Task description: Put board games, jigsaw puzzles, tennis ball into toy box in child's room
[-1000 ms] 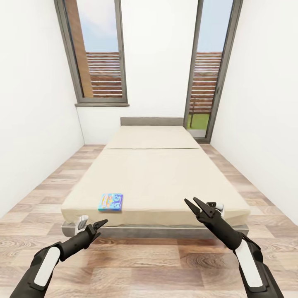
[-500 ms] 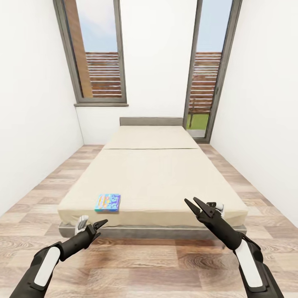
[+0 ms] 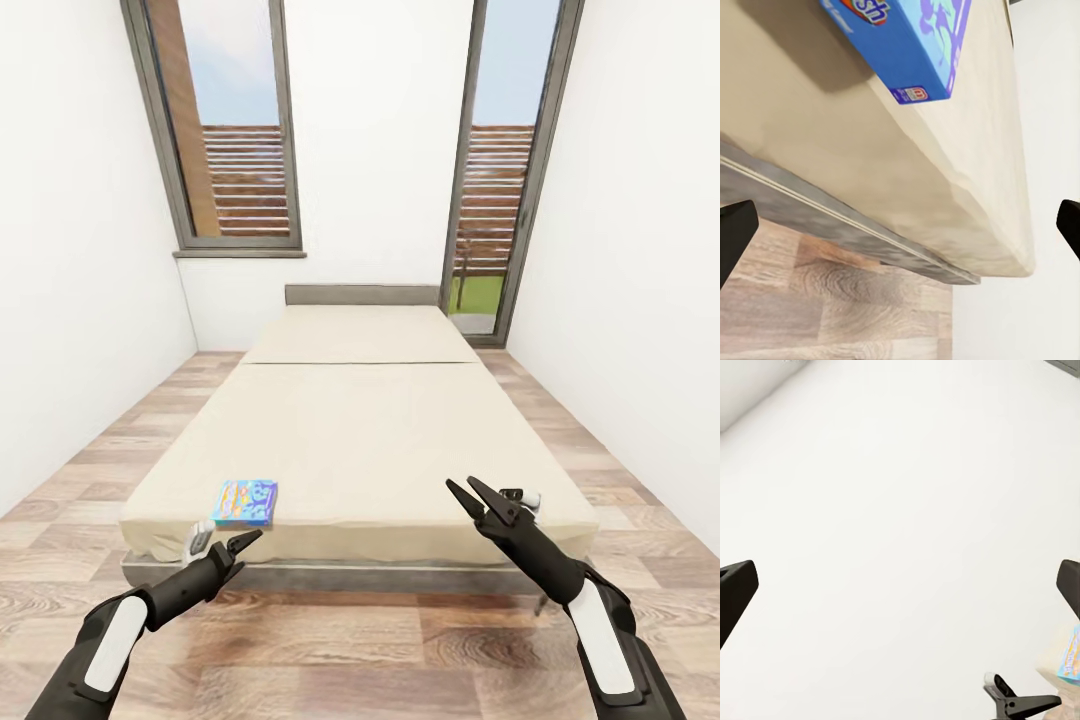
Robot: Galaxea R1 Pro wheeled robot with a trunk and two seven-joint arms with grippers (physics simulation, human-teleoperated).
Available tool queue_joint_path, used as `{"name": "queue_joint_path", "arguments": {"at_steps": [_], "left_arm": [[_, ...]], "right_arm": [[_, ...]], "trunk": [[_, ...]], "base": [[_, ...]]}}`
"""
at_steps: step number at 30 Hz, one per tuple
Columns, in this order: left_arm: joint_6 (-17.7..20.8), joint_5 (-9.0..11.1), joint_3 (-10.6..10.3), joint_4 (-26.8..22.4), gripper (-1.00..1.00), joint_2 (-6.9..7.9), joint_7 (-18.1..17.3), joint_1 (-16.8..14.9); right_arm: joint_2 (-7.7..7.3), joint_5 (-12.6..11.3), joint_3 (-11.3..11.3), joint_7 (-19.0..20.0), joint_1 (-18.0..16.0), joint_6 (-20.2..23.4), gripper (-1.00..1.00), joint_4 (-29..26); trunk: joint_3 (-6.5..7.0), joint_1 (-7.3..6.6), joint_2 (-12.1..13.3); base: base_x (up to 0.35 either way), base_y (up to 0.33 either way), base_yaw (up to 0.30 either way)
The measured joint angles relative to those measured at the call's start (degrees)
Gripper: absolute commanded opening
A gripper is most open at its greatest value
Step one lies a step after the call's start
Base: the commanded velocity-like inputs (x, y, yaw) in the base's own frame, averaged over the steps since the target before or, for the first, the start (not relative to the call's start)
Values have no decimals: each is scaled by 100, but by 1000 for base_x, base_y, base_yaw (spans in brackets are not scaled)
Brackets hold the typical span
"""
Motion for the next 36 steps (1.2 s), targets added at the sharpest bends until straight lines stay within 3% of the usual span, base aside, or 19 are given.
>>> {"name": "queue_joint_path", "arguments": {"at_steps": [29, 36], "left_arm": [[0, -10, 3, 0, 100, -22, -2, 0], [0, -10, 3, 0, 100, -22, -3, 0]], "right_arm": [[-1, -3, 21, -12, 0, -104, 100, -2], [-25, -24, 87, -29, 0, 47, 100, -234]], "trunk": [[0, 0, 0], [0, 0, 0]], "base": [[22, -2, 0], [2, 0, 0]]}}
